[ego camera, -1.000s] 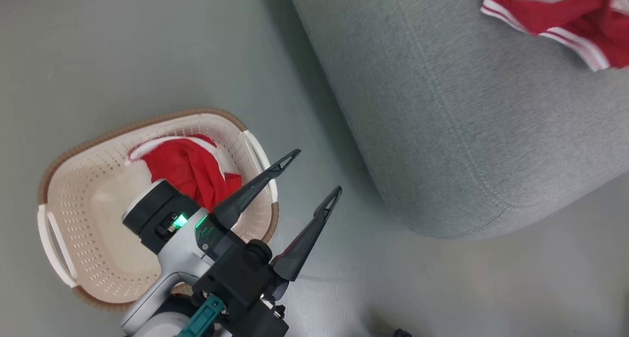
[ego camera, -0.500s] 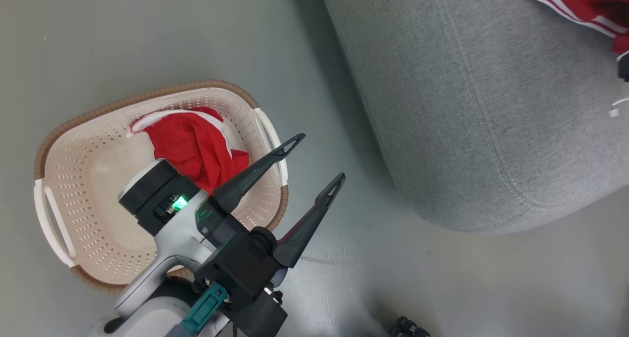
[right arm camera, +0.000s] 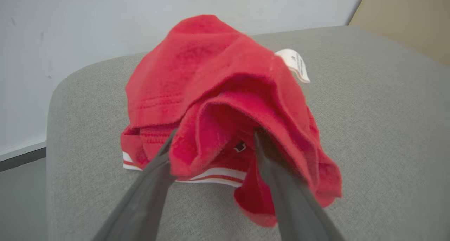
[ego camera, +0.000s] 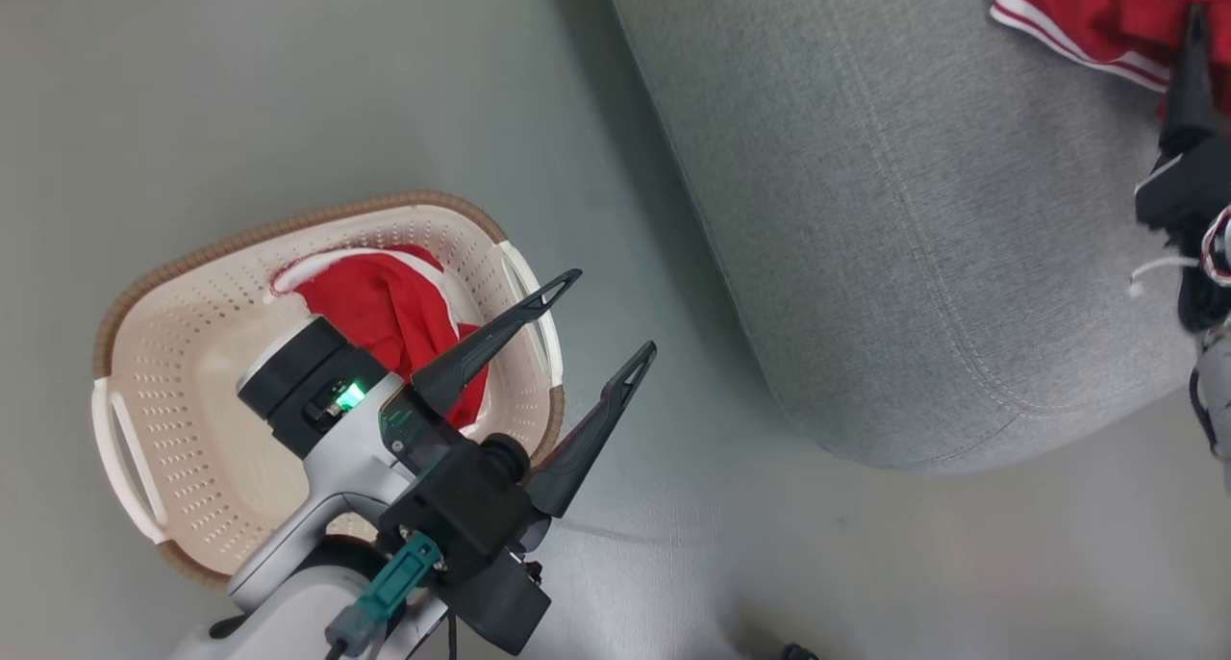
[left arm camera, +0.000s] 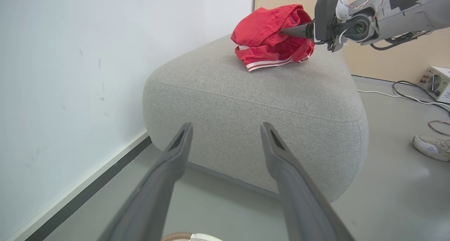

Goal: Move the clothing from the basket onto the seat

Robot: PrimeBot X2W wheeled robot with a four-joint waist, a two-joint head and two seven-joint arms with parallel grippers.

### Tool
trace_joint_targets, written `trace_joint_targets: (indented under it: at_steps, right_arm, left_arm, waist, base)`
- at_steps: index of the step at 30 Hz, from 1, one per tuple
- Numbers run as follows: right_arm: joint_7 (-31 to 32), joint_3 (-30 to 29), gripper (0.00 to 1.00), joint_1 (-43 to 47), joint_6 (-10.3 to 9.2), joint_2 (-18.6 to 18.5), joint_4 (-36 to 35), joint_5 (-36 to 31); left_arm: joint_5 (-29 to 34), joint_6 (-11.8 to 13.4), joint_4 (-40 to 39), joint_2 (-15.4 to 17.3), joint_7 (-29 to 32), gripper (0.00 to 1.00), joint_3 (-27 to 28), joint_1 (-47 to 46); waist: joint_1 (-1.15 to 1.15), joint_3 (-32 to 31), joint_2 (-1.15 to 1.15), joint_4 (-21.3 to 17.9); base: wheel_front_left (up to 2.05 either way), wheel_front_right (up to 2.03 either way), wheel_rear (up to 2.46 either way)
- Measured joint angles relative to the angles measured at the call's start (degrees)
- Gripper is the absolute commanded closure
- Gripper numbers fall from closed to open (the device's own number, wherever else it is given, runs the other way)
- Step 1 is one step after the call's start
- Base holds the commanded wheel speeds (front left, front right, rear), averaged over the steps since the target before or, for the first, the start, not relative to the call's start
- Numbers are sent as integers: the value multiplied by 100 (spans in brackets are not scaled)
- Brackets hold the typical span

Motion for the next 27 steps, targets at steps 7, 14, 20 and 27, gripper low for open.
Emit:
trace_joint_targets:
  at_steps: [7, 14, 20, 27]
  right_arm:
    - [-89, 77, 0, 355, 49, 67, 120, -51]
    - [-162, 130, 0, 777, 46, 200, -8, -93]
    - [-198, 178, 0, 1189, -10, 315, -267, -210]
    - [-200, 252, 0, 1707, -55, 493, -880, -377]
  left_arm:
    - [-58, 146, 299, -98, -198, 0, 77, 155]
    - [-304, 348, 683, -313, -437, 0, 163, 351]
    - [-393, 508, 939, -485, -608, 0, 236, 570]
    - [-608, 733, 1237, -652, -784, 0, 379, 798]
  waist:
    - [0, -320, 0, 32]
    - [-1, -748, 0, 181]
    - [-1, -1078, -1, 390]
    - [-1, -1455, -1, 693]
  base:
    - [0, 0, 0]
    - [0, 0, 0]
    - [0, 0, 0]
    - [0, 0, 0]
